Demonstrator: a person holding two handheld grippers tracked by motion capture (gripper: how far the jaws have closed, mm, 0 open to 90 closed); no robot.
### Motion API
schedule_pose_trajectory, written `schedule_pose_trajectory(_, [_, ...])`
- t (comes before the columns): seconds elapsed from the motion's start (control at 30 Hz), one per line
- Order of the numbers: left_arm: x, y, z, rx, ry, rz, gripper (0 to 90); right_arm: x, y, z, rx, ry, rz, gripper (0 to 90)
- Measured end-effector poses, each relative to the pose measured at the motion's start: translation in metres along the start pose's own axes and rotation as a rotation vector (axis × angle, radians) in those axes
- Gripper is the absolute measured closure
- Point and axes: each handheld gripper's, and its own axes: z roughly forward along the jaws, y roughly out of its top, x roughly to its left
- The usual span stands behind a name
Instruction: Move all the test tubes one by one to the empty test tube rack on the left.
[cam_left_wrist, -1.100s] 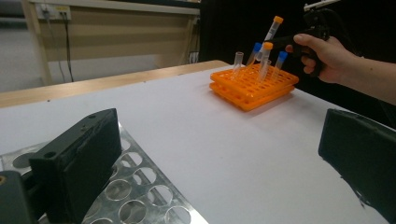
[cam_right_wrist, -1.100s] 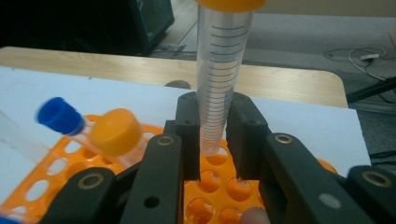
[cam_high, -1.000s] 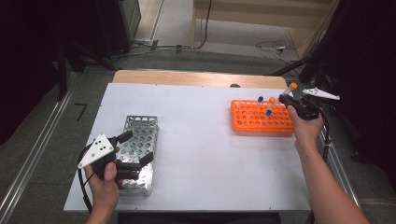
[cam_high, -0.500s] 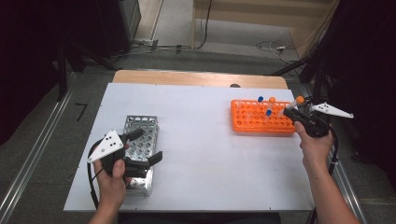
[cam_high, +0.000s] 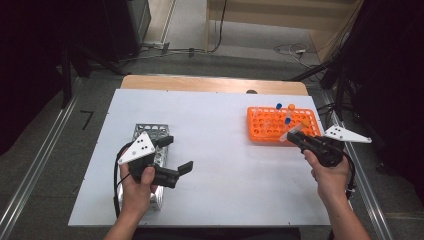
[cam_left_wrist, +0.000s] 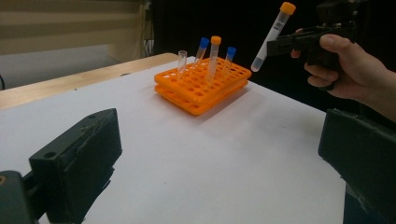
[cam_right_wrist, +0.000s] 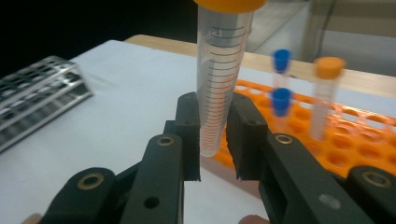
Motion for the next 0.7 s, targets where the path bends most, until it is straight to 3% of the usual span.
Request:
schedule_pose_trajectory(0.13, [-0.004, 0.006, 0.010, 0.024, 0.012, 0.011, 0.0, 0.014, 0.000, 0.005, 0.005, 0.041, -0.025, 73.3])
schedule_pose_trajectory(0.17, [-0.005, 0.007, 0.013, 0.024, 0.011, 0.007, 0.0, 0.023, -0.002, 0.010, 0.008, 0.078, -0.014, 73.3])
schedule_pose_trajectory(0.33, [-0.010, 0.012, 0.028, 0.046, 0.000, 0.004, 2.6, 0.043, -0.009, 0.023, 0.041, 0.142, -0.037, 73.3])
schedule_pose_trajectory(0.7, [-0.022, 0.010, 0.049, 0.112, -0.001, -0.021, 13.5, 0.072, -0.014, 0.037, 0.073, 0.217, -0.080, 73.3])
